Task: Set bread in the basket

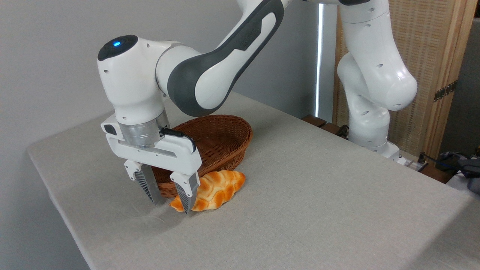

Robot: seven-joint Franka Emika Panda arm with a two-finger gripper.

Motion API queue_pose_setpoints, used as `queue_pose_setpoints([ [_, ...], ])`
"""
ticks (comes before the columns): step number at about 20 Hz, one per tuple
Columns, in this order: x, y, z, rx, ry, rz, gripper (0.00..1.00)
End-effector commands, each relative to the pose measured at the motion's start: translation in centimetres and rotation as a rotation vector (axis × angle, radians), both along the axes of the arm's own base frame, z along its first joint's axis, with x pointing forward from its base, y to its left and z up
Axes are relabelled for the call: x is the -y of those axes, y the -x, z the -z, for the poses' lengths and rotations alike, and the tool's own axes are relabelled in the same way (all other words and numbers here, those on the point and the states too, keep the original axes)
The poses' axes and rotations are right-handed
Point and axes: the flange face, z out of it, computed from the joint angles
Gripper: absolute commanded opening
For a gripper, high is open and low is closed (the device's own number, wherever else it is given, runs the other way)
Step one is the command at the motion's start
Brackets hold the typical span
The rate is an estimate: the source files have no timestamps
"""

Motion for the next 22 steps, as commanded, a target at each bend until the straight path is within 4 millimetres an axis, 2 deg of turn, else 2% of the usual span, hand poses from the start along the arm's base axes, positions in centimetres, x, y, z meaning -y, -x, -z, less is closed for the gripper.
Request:
queue_pose_setpoints([
  [1,-0.1,-0.1,0.0,0.001,-0.007,0.119,1.00],
  [7,-0.3,0.2,0.3,-0.017,-0.010,0.336,1.00],
  [10,-1.1,0.1,0.1,-0.018,-0.053,0.409,1.00],
  [16,-2.6,-0.1,0.2,-0.027,-0.121,0.534,1.00],
  [22,-2.7,-0.1,0.7,-0.041,-0.120,0.596,1.00],
])
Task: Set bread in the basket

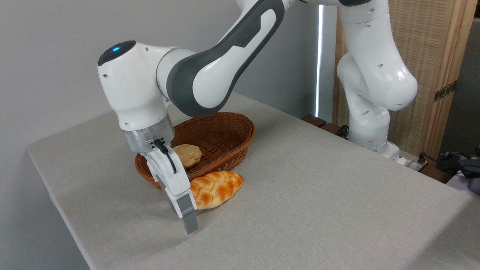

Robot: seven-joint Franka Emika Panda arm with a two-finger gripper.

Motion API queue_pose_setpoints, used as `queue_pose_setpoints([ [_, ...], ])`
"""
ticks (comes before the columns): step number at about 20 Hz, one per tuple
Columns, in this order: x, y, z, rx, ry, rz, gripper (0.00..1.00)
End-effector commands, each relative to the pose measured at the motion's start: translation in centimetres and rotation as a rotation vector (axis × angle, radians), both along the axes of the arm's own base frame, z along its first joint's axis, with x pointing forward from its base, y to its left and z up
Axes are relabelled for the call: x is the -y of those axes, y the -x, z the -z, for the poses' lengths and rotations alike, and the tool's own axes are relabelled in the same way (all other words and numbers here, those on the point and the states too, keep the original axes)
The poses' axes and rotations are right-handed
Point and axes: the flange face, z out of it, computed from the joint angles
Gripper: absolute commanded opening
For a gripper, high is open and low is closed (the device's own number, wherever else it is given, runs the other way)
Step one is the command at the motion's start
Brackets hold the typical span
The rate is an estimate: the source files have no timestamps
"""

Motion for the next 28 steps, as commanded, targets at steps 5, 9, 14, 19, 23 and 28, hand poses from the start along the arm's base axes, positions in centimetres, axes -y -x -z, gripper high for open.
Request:
queue_pose_setpoints([
  [5,-0.4,0.6,0.0,-0.062,-0.021,0.006,0.68],
  [9,-1.8,0.9,0.3,-0.076,-0.043,-0.205,0.87],
  [14,-3.7,0.8,0.2,-0.061,-0.053,-0.397,0.46],
  [19,-3.9,0.8,0.1,-0.048,-0.069,-0.473,0.34],
  [23,-3.9,0.8,0.1,-0.048,-0.069,-0.472,0.00],
  [28,-3.8,0.8,0.1,-0.048,-0.068,-0.467,0.00],
])
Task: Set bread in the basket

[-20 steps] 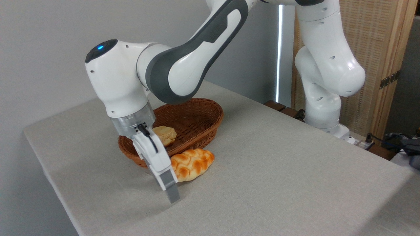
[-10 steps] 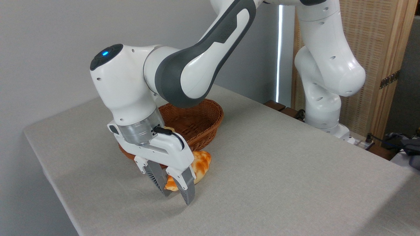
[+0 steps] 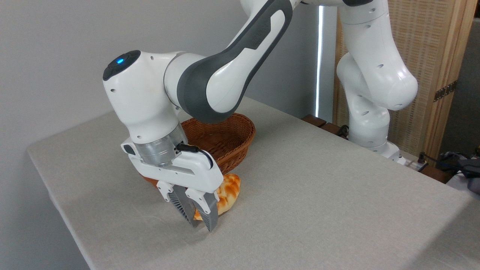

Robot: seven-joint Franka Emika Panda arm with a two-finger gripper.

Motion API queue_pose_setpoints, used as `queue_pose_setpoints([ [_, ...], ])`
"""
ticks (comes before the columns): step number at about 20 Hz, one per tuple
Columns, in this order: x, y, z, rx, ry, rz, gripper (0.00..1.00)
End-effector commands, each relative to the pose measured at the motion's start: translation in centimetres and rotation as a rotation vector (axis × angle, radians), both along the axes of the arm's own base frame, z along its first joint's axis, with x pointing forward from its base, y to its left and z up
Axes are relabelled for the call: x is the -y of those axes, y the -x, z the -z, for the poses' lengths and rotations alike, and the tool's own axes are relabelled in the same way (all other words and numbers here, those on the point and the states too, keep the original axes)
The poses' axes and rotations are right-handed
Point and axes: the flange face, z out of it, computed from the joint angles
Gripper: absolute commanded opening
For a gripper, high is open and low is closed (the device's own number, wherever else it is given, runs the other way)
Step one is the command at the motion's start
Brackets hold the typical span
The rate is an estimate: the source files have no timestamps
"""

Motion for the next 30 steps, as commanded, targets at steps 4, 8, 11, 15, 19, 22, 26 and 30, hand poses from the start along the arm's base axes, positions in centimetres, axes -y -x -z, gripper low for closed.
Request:
queue_pose_setpoints([
  [4,-0.1,0.1,-0.5,-0.007,-0.016,-0.003,0.00],
  [8,-0.1,0.1,-0.5,-0.007,-0.014,-0.004,0.00],
  [11,-0.1,0.1,-0.5,-0.007,-0.014,-0.002,0.00],
  [15,-0.1,0.1,-0.5,-0.007,-0.014,-0.002,0.00],
  [19,0.0,0.1,-0.5,-0.007,-0.014,-0.001,0.00],
  [22,-0.1,0.1,-0.6,-0.005,-0.014,-0.002,0.00],
  [26,-0.2,-0.1,-1.5,0.010,-0.007,0.003,0.00],
  [30,-1.7,-0.3,-4.2,0.059,0.003,-0.029,0.00],
])
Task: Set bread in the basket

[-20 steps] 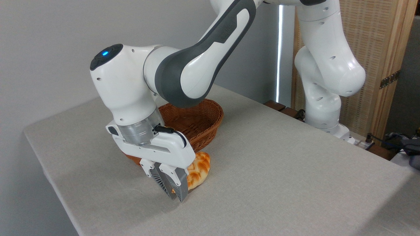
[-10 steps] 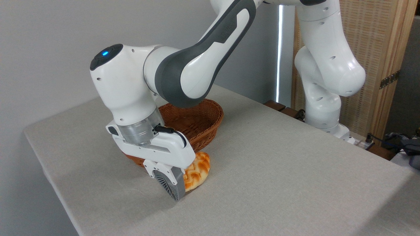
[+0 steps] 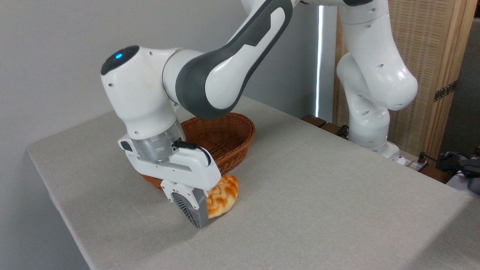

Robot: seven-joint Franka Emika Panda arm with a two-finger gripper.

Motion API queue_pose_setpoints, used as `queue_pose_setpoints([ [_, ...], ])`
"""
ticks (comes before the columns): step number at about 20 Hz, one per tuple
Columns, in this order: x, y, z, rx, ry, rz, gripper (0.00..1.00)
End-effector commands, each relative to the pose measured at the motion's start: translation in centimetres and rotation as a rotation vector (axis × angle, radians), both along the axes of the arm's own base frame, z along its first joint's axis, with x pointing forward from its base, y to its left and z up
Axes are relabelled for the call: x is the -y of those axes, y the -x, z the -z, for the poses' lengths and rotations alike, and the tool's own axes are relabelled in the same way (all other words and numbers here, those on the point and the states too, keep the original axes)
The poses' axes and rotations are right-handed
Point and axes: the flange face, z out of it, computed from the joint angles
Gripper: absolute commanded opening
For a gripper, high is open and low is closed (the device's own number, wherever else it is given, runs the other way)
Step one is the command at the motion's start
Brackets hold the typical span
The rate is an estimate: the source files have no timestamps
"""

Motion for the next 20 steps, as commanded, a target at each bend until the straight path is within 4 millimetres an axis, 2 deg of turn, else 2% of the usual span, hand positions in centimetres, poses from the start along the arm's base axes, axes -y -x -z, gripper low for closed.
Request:
queue_pose_setpoints([
  [1,-1.8,0.0,-3.9,0.049,0.011,-0.036,0.00],
  [6,-1.7,0.3,-9.3,0.077,0.054,-0.049,0.00],
  [14,-1.5,1.0,-13.8,0.124,0.079,-0.048,0.00],
  [17,-1.4,1.4,-14.6,0.120,0.086,-0.047,0.00],
  [20,-1.0,2.2,-17.8,0.139,0.126,-0.044,0.00],
])
